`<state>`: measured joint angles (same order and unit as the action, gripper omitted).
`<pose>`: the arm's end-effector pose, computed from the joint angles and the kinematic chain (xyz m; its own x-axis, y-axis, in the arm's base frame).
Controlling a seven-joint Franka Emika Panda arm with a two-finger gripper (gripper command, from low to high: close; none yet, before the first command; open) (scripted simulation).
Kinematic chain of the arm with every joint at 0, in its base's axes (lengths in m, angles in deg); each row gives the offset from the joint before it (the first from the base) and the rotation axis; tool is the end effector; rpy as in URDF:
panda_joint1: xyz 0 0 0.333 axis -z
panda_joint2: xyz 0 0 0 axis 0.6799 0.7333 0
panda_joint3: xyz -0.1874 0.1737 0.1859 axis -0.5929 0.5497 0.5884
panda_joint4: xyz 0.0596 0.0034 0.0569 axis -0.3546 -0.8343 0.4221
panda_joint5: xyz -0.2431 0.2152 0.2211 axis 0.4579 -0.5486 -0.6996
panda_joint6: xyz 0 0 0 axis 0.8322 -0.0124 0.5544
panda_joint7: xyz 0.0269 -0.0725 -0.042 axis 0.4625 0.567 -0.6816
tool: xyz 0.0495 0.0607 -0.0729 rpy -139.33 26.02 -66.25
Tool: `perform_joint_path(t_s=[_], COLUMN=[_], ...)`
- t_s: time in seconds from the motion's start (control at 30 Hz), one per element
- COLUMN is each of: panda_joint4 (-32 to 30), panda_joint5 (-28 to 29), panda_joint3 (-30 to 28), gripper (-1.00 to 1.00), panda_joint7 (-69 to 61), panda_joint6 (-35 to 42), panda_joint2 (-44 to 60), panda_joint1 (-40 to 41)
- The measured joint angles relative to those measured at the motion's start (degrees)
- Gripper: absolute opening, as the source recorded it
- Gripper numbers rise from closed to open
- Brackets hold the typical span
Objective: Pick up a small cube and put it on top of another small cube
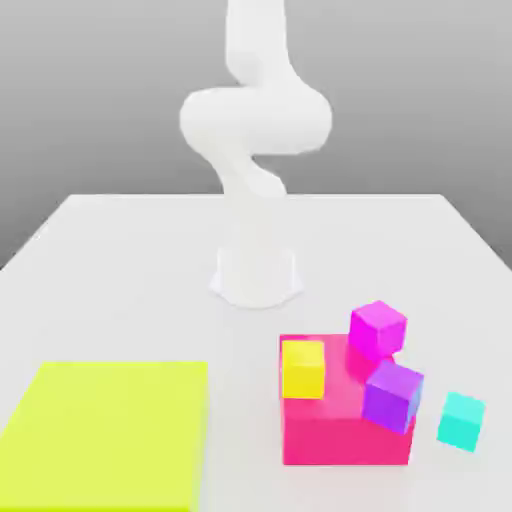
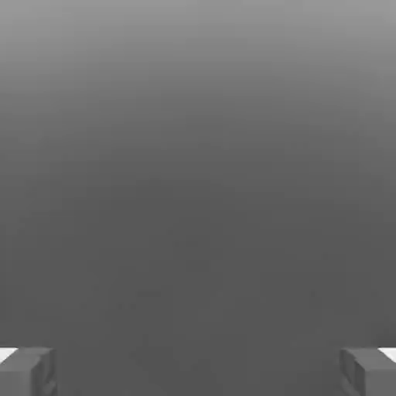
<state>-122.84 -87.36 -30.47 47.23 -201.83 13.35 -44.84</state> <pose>0.3802 0.0223 0.6725 0.5751 -0.6559 0.4889 -0.4762 -0.7543 -0.4519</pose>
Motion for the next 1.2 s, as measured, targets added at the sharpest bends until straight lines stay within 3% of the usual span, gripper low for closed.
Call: perform_joint_path(t_s=[0.57,0.83,1.0,1.03,1.2], panda_joint4=[-7.5,-10.8,-9.2,-8.9,-8.9], panda_joint5=[1.6,7.2,12.0,12.6,12.7], panda_joint3=[8.9,11.4,7.6,6.9,6.9], gripper=[0.00,0.00,0.00,-1.00,-1.00], panda_joint7=[-14.8,-18.1,-15.2,-14.8,-14.7], panda_joint6=[-15.4,-22.5,-29.9,-31.1,-31.0], panda_joint2=[35.6,52.6,63.0,64.4,64.4], panda_joint1=[-13.2,-19.8,-23.5,-24.1,-24.1])
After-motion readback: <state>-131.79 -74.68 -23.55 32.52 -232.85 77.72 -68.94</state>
